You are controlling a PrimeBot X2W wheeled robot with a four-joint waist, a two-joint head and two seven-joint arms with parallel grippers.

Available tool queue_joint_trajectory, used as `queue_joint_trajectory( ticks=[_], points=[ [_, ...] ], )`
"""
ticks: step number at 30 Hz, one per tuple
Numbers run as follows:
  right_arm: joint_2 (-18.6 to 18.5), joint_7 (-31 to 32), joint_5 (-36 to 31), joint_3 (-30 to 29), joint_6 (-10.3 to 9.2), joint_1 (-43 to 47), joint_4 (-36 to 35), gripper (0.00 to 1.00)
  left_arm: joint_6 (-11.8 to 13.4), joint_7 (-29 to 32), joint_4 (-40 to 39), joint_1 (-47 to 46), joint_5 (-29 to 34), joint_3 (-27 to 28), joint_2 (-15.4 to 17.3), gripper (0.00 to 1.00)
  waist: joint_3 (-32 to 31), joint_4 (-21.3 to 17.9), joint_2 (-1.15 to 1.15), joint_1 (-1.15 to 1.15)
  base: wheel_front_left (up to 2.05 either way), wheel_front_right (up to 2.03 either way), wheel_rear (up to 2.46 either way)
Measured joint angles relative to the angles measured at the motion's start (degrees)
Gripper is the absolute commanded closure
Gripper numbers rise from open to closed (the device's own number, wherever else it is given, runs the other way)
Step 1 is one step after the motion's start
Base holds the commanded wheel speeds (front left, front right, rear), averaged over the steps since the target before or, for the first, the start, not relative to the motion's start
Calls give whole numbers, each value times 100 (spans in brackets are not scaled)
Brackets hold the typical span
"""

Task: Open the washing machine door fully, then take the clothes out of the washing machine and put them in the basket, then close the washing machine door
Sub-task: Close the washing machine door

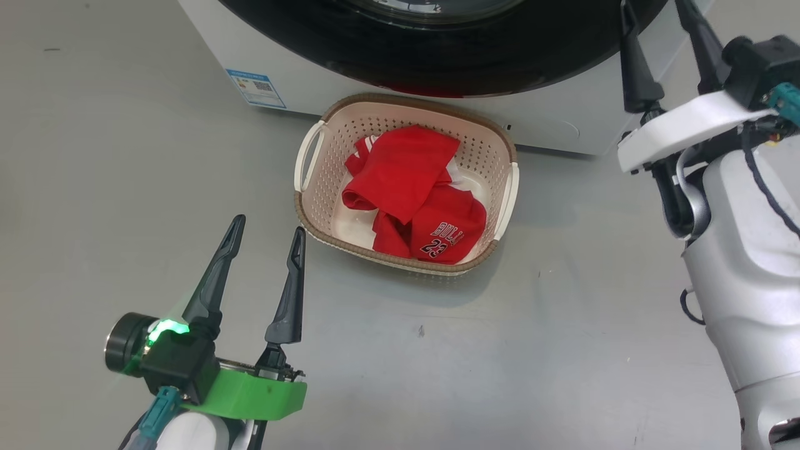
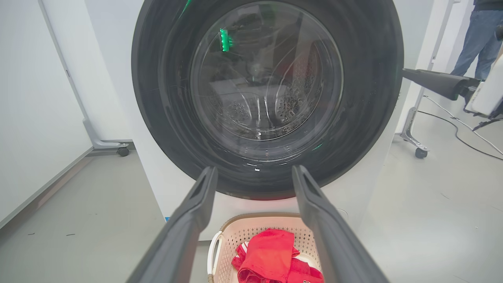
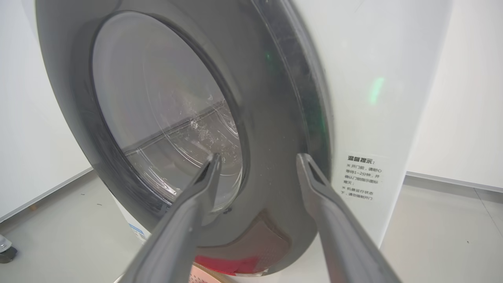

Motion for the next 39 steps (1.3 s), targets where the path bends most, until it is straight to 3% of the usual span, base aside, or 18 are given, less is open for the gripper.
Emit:
queue_joint_trajectory(
  ticks=[13,30,39],
  points=[
    [377,-44,21,-3,-19,1255,-264,0,18,0,333,34,8,145,80,0,-496,-404,0,0,0,0,0],
    [573,-44,1,-68,-314,2850,-996,0,37,2,777,580,-119,216,107,0,-1287,-929,0,0,0,0,0],
    [661,-44,-9,-8,-377,3546,-1262,0,59,59,884,866,-148,200,124,0,-1683,-1155,0,0,0,0,0]
  ],
)
